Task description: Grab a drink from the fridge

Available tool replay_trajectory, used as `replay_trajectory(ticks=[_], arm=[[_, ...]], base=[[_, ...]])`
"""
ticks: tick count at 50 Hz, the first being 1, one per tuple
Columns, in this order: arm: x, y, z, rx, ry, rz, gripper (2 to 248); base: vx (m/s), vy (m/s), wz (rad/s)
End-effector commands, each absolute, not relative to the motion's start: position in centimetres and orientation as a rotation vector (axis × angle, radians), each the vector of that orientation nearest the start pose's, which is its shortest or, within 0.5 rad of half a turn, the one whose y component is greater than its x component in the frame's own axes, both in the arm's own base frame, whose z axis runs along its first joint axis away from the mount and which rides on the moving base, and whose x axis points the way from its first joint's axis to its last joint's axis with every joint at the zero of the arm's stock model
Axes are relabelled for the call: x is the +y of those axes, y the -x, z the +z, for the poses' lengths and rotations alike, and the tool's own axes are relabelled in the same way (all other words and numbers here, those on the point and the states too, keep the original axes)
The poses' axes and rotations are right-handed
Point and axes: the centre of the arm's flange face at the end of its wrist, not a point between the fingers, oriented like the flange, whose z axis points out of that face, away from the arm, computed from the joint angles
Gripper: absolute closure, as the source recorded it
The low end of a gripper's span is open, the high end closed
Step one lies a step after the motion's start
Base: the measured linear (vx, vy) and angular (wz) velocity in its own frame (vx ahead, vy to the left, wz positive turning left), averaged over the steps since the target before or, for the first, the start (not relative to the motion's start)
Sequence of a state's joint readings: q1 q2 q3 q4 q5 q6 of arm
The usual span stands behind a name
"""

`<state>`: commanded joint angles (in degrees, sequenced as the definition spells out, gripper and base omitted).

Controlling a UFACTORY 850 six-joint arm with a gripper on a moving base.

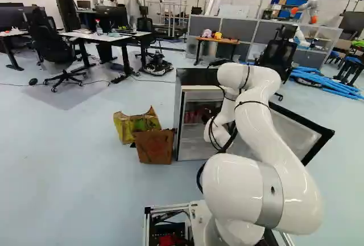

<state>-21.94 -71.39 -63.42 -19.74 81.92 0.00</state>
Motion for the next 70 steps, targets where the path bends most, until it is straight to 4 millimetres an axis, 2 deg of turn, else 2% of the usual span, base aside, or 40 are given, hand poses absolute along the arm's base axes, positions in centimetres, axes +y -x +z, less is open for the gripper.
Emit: replay_trajectory(ticks=[70], arm=[[-13.6, -37.5, 15.1, 0.188, 2.576, -1.752, 158]], base=[[0.000, 0.000, 0.000]])
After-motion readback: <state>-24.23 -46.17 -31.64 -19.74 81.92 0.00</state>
